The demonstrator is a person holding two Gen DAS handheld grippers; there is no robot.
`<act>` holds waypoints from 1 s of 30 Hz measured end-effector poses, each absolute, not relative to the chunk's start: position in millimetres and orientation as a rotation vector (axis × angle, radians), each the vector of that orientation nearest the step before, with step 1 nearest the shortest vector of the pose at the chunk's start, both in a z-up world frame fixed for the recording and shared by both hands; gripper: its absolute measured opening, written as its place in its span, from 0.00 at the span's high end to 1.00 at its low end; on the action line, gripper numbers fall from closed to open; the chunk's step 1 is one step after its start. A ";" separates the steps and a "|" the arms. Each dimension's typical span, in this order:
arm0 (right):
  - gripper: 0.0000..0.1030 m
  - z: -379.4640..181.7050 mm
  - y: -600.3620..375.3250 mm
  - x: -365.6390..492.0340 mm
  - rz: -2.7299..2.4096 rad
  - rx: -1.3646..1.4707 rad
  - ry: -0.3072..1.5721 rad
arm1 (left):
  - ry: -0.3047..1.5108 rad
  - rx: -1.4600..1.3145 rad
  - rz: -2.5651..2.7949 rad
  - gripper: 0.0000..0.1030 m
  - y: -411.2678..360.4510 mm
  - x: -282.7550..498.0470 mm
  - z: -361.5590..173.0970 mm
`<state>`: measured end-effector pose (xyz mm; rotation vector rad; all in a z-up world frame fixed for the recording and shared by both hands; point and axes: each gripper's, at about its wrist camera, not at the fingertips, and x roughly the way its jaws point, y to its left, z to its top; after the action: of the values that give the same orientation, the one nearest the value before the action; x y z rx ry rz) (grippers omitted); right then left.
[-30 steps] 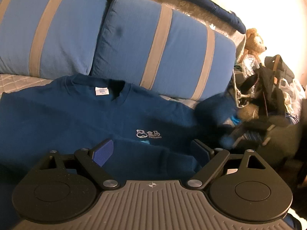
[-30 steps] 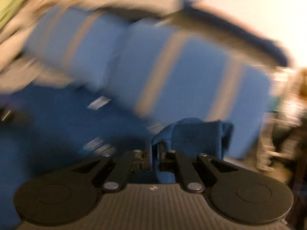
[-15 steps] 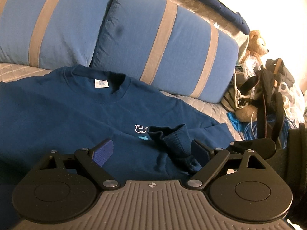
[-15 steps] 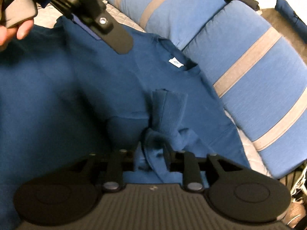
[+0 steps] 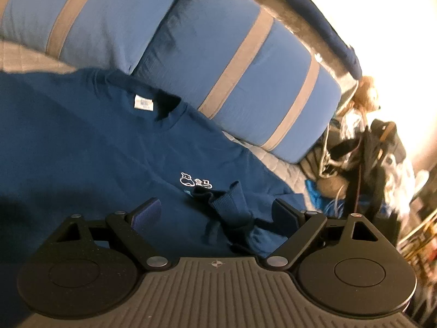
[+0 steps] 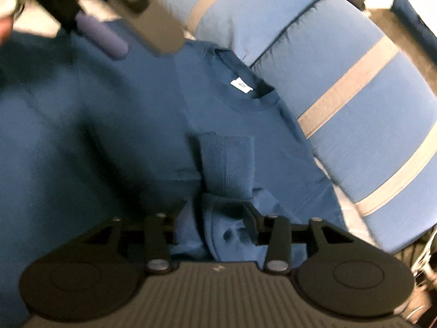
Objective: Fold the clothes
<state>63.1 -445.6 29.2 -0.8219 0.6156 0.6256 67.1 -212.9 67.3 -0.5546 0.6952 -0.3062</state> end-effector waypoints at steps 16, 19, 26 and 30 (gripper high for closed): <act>0.94 56.5 -466.8 32.5 0.664 -0.826 0.433 | 0.887 -0.855 -0.334 0.13 -204.2 99.2 58.6; 0.94 64.9 -474.4 29.3 0.669 -0.767 0.434 | 0.945 -0.975 -0.340 0.13 -205.5 116.1 46.7; 0.94 71.0 -481.8 27.7 0.652 -0.714 0.398 | 1.030 -1.366 -0.419 0.13 -223.5 145.1 -7.6; 0.94 65.9 -483.0 21.8 0.647 -0.760 0.354 | 0.995 -1.520 -0.371 0.13 -224.0 152.0 -28.2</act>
<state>21.8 -483.0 65.9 -0.7603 0.3542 0.6470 152.0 -224.0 -28.2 -1.5199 0.9954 -0.3713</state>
